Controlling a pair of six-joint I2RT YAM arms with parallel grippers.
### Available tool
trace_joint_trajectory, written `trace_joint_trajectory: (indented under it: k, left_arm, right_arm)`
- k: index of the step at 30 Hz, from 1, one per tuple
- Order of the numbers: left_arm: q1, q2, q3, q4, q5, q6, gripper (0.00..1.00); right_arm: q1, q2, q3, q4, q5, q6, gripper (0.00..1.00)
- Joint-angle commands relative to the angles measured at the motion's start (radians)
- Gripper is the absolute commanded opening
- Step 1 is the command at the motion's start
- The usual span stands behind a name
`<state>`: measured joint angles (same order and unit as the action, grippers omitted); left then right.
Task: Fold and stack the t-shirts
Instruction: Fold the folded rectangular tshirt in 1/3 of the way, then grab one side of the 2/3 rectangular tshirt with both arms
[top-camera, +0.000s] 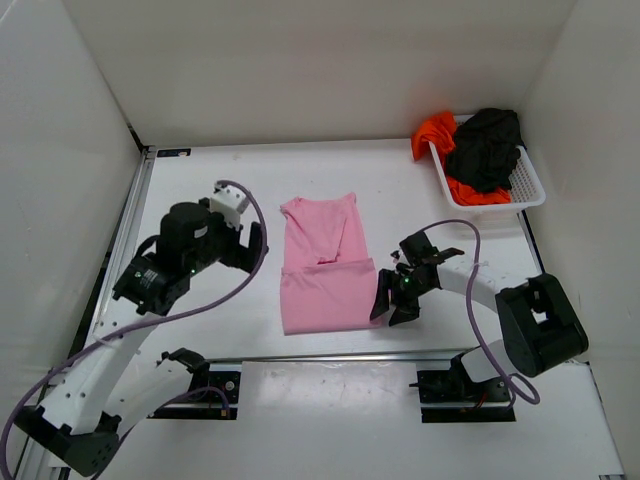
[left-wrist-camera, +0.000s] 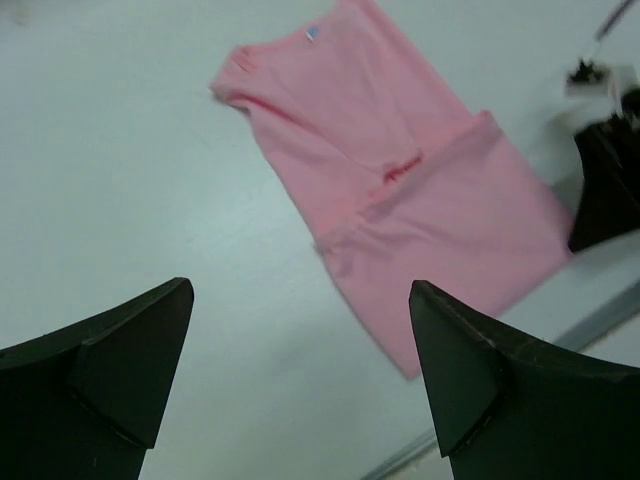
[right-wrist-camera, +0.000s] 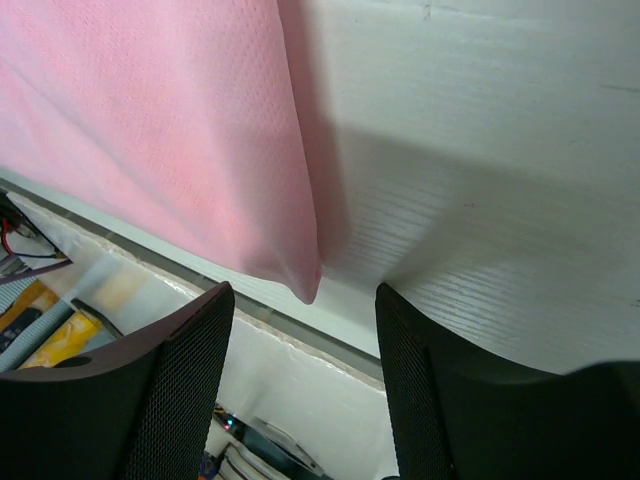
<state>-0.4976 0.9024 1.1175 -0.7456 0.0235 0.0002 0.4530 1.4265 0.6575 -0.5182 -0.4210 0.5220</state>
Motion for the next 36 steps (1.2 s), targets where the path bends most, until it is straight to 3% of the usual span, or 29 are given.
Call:
trace_joint_trajectory:
  k: [1, 8, 13, 18, 22, 32, 36]
  left_arm:
    - [0.013, 0.043, -0.154, 0.006, 0.185, 0.0, 1.0]
    - [0.108, 0.091, -0.482, 0.184, 0.42, 0.0, 0.97]
    - [0.108, 0.127, -0.581, 0.259, 0.441, 0.0, 0.93]
    - [0.108, 0.167, -0.7, 0.345, 0.49, 0.0, 0.92]
    - [0.09, 0.252, -0.7, 0.365, 0.513, 0.0, 0.8]
    - [0.028, 0.383, -0.691, 0.408, 0.533, 0.0, 0.83]
    - [0.007, 0.414, -0.7, 0.399, 0.514, 0.0, 0.63]
  right_arm:
    - [-0.004, -0.038, 0.005, 0.035, 0.013, 0.024, 0.63]
    - [-0.004, -0.103, -0.041, 0.076, 0.037, 0.094, 0.63]
    - [-0.004, -0.153, -0.119, 0.179, 0.037, 0.196, 0.62]
    - [0.019, -0.153, -0.151, 0.179, 0.07, 0.196, 0.61]
    - [0.029, -0.153, -0.171, 0.179, 0.09, 0.217, 0.6]
    - [0.078, -0.172, -0.151, 0.179, 0.145, 0.262, 0.6]
    - [0.078, -0.163, -0.151, 0.179, 0.154, 0.271, 0.59]
